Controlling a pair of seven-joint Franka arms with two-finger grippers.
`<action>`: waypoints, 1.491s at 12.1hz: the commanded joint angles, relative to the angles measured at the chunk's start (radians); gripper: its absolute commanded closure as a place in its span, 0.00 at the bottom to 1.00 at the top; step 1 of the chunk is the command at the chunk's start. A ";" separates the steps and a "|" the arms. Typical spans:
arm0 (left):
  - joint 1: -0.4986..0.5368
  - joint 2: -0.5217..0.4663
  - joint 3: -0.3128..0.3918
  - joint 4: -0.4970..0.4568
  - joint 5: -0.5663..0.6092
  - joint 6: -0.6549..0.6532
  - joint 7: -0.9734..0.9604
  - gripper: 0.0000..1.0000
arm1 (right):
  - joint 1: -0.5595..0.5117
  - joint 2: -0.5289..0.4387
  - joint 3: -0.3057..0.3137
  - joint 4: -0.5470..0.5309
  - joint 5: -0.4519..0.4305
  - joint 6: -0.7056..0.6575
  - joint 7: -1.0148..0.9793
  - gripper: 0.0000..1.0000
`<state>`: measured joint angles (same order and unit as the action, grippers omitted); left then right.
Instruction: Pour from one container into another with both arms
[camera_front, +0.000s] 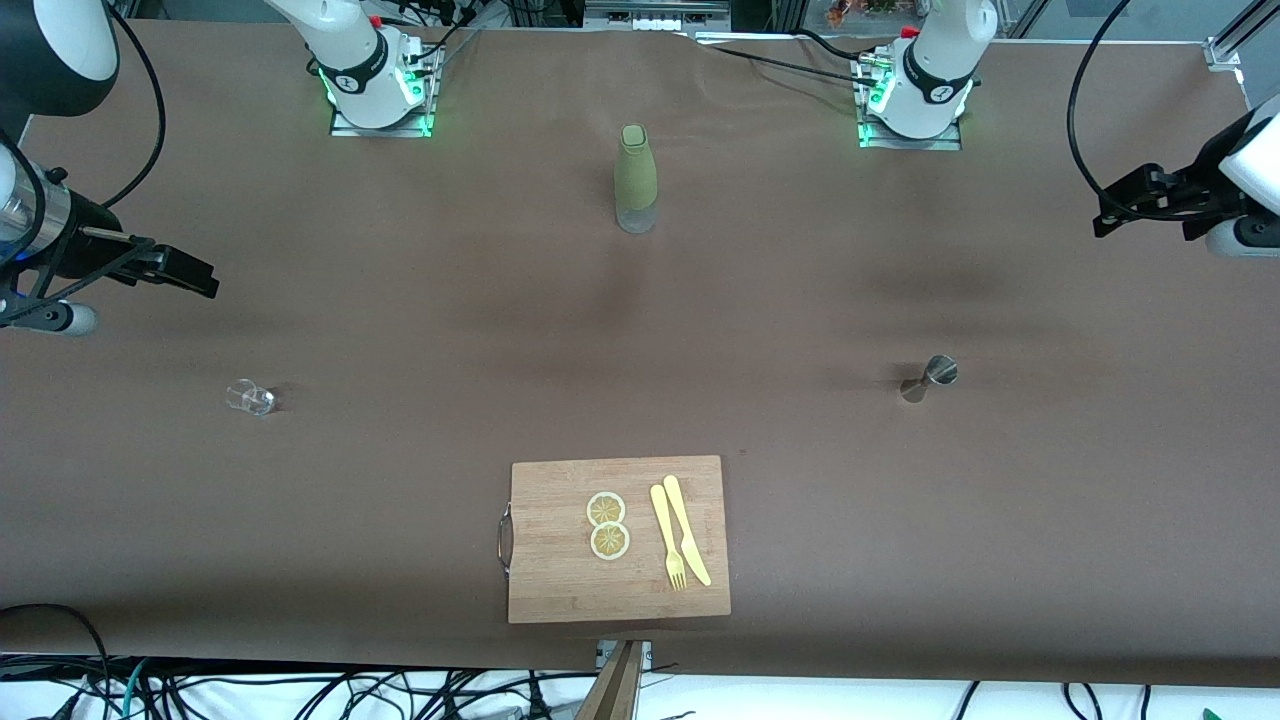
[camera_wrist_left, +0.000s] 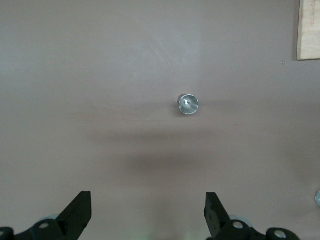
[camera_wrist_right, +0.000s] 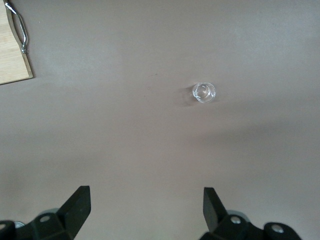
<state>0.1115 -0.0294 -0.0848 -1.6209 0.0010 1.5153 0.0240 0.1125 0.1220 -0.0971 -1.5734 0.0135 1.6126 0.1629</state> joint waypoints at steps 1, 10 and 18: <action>0.045 -0.009 -0.006 -0.011 -0.016 0.043 0.013 0.00 | 0.000 -0.016 0.000 -0.007 0.016 0.010 0.000 0.00; 0.066 -0.014 -0.007 -0.073 -0.007 0.115 0.036 0.00 | 0.000 -0.019 0.000 -0.008 0.010 0.010 0.000 0.00; 0.066 -0.009 -0.003 -0.070 -0.004 0.108 0.033 0.00 | 0.000 -0.019 0.000 -0.008 0.014 0.009 0.000 0.00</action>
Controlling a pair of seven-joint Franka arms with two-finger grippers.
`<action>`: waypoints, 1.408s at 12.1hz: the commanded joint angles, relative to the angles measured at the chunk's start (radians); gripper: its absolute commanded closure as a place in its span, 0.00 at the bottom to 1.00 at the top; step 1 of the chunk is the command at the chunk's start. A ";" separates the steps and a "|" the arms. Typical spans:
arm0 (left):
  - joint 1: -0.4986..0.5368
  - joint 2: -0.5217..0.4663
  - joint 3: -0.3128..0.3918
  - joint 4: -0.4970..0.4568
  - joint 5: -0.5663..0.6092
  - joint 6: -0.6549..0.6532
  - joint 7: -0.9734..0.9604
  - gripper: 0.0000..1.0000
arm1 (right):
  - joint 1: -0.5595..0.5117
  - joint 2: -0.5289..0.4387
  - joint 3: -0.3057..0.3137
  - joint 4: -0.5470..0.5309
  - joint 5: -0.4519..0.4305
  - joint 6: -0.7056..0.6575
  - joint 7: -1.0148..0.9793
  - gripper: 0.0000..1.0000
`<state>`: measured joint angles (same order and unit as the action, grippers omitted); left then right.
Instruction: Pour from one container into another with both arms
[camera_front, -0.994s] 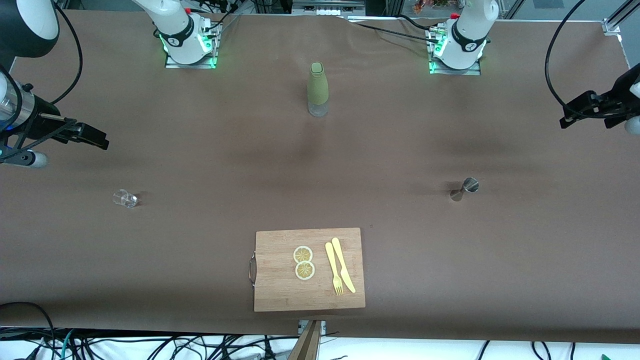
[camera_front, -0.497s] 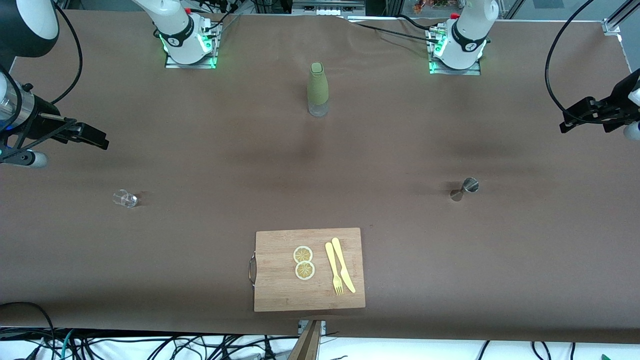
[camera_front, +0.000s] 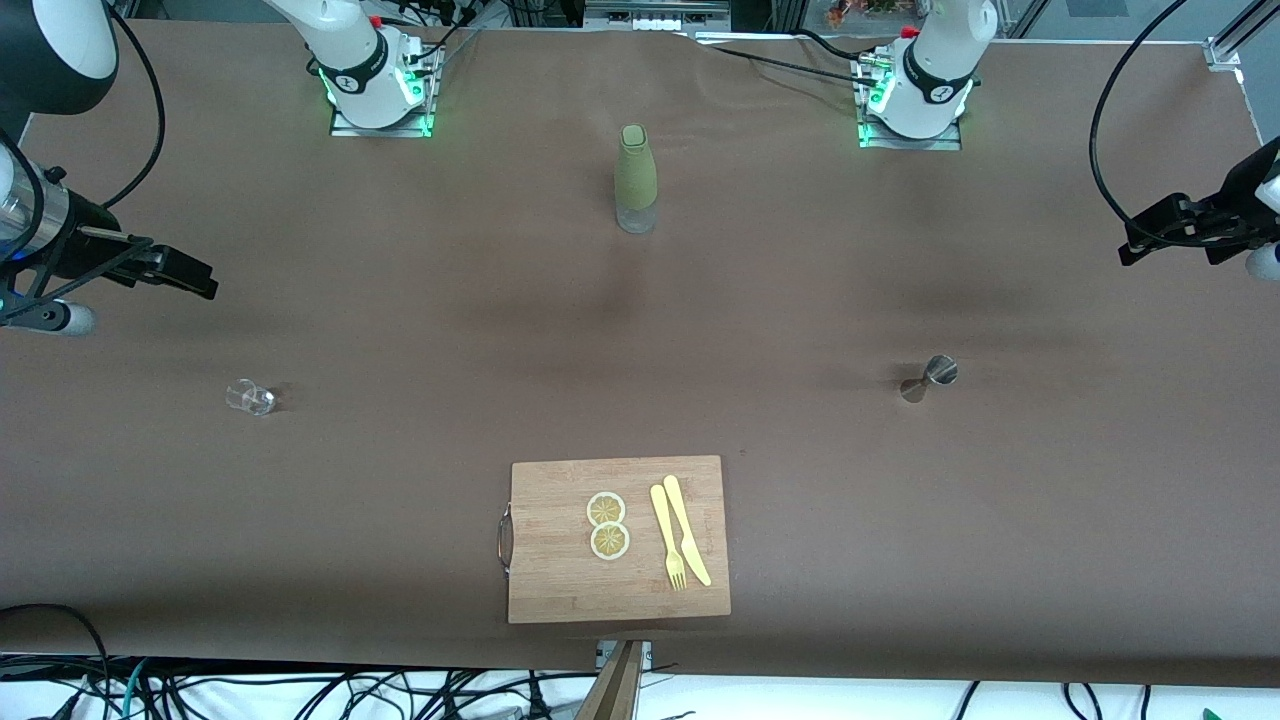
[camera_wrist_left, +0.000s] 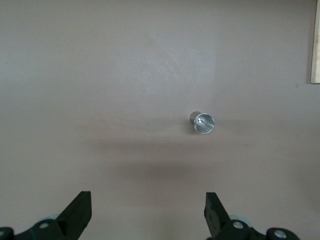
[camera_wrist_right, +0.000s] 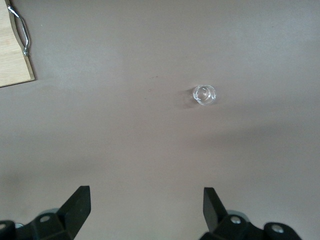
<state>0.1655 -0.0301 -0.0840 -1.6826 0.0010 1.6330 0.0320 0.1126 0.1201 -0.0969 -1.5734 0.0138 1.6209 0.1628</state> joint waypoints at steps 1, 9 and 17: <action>0.012 0.001 -0.003 -0.005 -0.003 -0.016 0.026 0.00 | -0.001 -0.017 0.000 -0.008 0.014 0.002 0.000 0.00; 0.019 0.006 -0.003 0.099 -0.042 -0.071 0.325 0.00 | -0.001 -0.017 0.000 -0.008 0.015 0.001 0.000 0.00; 0.265 0.071 -0.002 0.081 -0.383 -0.068 0.935 0.00 | -0.001 -0.017 0.000 -0.008 0.015 0.000 0.000 0.00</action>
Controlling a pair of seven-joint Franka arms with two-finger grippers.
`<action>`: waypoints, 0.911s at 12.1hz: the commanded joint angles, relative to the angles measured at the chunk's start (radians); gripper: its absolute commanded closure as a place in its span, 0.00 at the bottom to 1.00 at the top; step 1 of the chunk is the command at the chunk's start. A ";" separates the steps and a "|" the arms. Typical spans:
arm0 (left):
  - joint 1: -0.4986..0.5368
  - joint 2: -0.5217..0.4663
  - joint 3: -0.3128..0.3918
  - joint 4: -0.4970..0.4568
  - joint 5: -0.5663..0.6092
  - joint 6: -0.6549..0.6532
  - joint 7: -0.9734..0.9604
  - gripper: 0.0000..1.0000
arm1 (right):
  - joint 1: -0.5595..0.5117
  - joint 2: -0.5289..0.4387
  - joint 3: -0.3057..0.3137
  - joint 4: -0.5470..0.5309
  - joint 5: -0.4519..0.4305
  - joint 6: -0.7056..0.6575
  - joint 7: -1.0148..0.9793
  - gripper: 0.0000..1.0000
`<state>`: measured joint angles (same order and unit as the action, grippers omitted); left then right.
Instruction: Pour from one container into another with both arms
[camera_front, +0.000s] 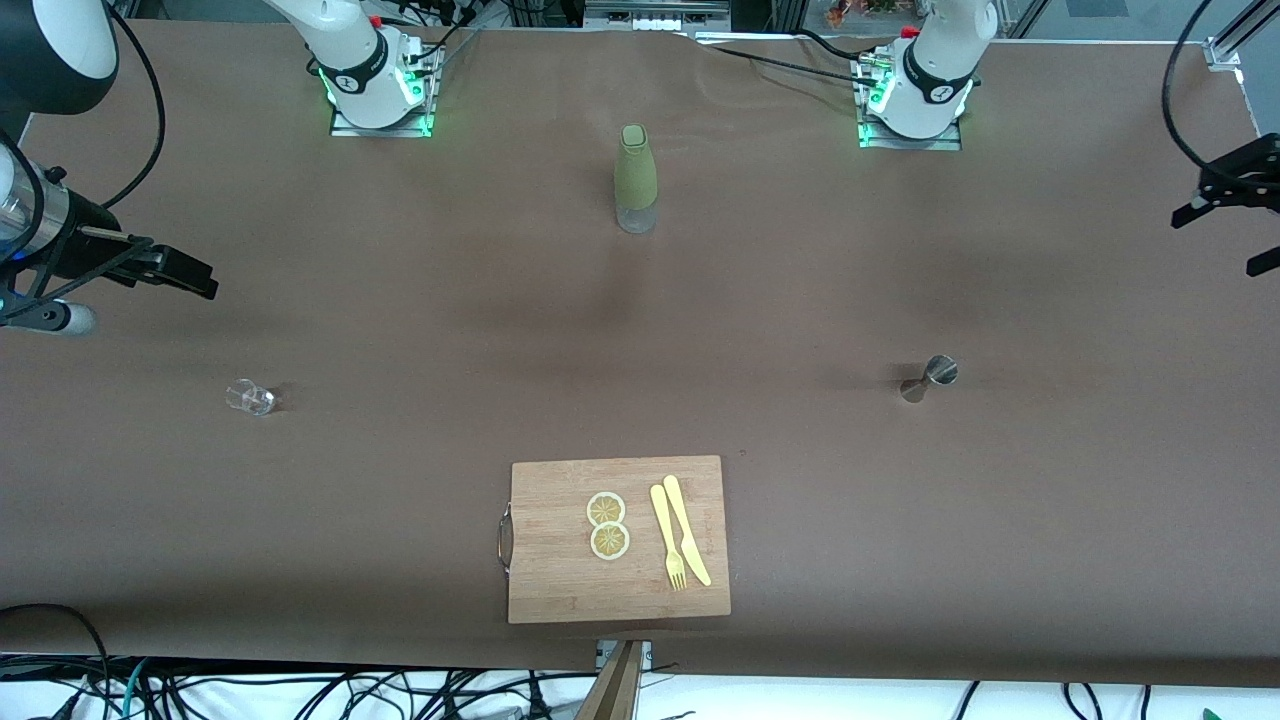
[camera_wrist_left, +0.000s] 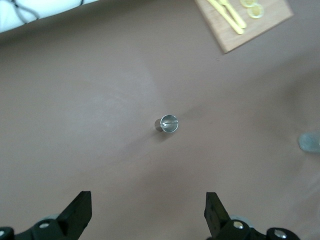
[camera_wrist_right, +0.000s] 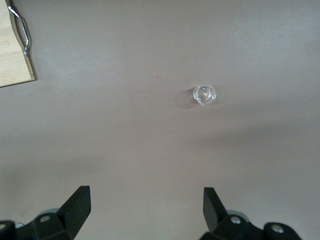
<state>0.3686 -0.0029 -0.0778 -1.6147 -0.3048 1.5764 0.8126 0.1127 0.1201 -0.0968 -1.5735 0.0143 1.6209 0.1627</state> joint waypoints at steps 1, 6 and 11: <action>0.081 0.061 -0.008 0.013 -0.101 -0.016 0.222 0.00 | -0.001 -0.017 0.000 -0.008 0.015 0.000 0.000 0.00; 0.182 0.168 -0.008 -0.010 -0.215 -0.076 0.518 0.00 | -0.019 0.028 -0.003 -0.003 0.006 0.019 -0.067 0.00; 0.220 0.267 -0.008 -0.011 -0.358 -0.128 0.741 0.00 | -0.175 0.119 -0.008 -0.005 0.051 0.056 -0.853 0.00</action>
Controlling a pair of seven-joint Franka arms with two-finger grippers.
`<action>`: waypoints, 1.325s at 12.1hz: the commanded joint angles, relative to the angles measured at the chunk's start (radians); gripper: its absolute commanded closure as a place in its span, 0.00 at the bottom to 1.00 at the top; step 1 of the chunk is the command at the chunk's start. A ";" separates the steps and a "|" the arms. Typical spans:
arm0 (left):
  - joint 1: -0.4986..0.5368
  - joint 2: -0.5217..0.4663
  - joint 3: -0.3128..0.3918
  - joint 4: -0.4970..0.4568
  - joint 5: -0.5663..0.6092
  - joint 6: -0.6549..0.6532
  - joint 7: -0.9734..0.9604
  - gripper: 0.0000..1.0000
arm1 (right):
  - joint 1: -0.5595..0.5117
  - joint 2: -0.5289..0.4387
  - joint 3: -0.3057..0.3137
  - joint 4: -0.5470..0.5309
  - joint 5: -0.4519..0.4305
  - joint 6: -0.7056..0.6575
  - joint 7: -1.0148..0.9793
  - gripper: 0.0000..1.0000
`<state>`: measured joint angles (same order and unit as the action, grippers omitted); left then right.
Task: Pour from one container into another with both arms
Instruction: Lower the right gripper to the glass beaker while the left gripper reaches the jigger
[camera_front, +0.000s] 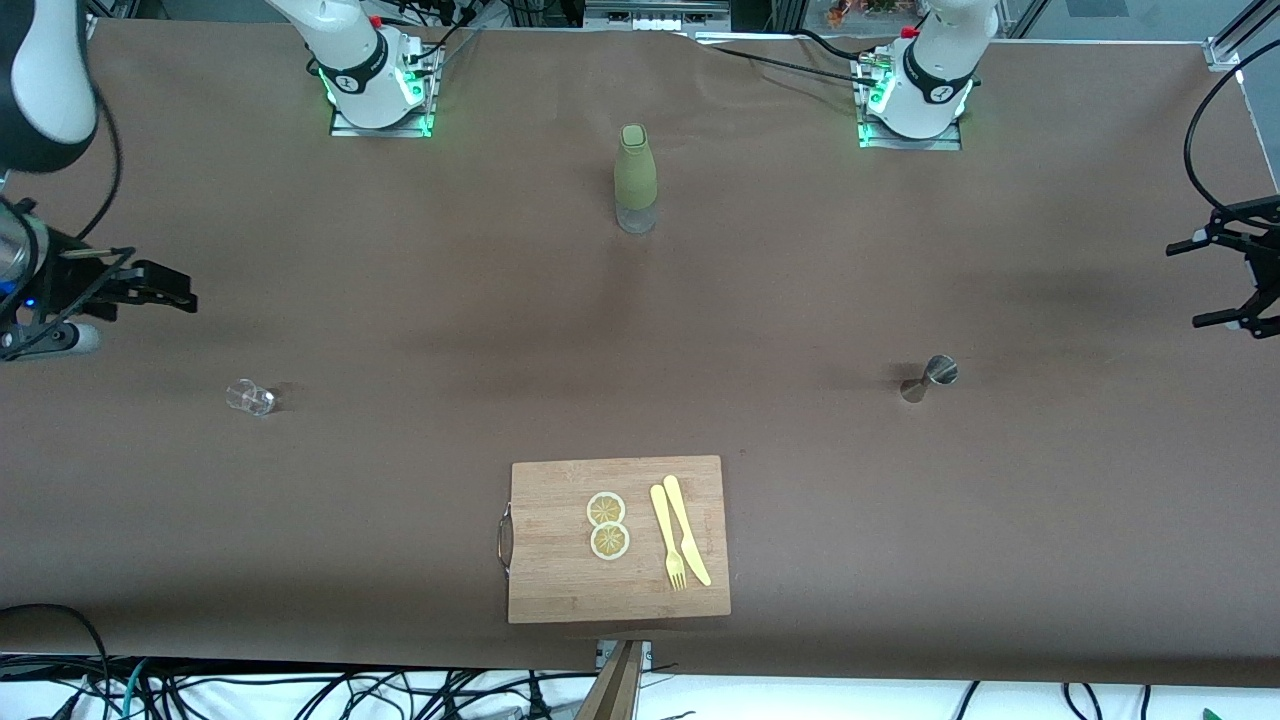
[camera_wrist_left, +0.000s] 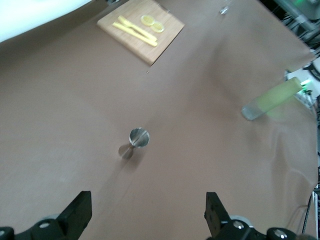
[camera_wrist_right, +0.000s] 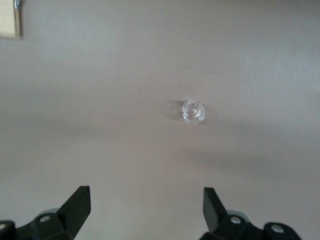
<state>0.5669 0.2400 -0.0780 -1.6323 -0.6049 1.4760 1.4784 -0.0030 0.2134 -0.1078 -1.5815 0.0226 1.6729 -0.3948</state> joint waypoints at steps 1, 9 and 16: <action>0.022 0.042 -0.008 0.006 -0.065 -0.035 0.094 0.00 | -0.096 0.052 0.004 0.003 0.077 0.011 -0.425 0.00; 0.039 0.217 -0.009 0.012 -0.116 -0.049 0.391 0.00 | -0.357 0.332 0.004 0.008 0.492 -0.007 -1.361 0.00; 0.004 0.396 -0.016 0.022 -0.222 -0.034 0.592 0.00 | -0.417 0.544 0.005 0.095 0.720 -0.106 -1.749 0.00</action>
<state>0.5864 0.5998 -0.0950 -1.6323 -0.7853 1.4411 2.0167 -0.3885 0.6904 -0.1146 -1.5739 0.7089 1.6318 -2.0887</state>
